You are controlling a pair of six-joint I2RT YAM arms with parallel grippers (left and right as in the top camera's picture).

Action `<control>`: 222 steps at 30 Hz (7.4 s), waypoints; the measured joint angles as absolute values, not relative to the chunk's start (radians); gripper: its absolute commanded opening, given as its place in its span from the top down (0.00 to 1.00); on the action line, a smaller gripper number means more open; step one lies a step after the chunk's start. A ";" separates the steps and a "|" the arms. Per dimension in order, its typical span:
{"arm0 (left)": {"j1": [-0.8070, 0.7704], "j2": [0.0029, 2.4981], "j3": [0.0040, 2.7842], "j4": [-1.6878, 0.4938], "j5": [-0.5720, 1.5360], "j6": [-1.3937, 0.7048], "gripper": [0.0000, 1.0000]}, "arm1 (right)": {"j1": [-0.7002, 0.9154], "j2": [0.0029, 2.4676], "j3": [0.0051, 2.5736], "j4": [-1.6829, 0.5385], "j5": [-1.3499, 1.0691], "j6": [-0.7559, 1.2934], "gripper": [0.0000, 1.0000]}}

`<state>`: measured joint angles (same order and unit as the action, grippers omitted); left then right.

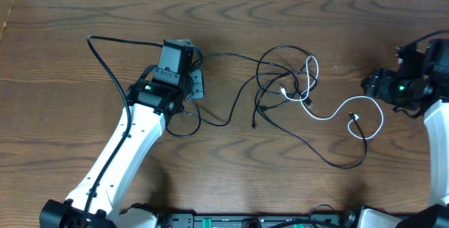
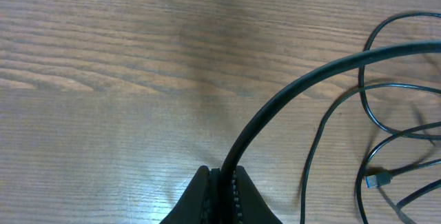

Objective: Untangle cables

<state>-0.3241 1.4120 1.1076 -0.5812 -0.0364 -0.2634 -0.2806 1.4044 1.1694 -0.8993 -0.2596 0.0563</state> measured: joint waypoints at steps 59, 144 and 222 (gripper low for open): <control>-0.324 1.412 1.108 -0.587 -0.036 -0.262 0.93 | 0.126 1.625 1.169 -0.625 -0.310 0.057 0.23; -0.324 1.413 1.108 -0.587 -0.036 -0.262 0.93 | -0.138 1.419 1.264 -0.878 -0.096 0.229 0.27; -0.324 1.413 1.108 -0.587 -0.036 -0.262 0.93 | -0.175 1.136 1.118 -0.286 0.227 0.031 0.99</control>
<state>-0.3241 1.4128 1.1076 -0.5873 -0.0364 -0.2619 -0.1753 1.1362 1.1179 -0.2863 0.2272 0.0315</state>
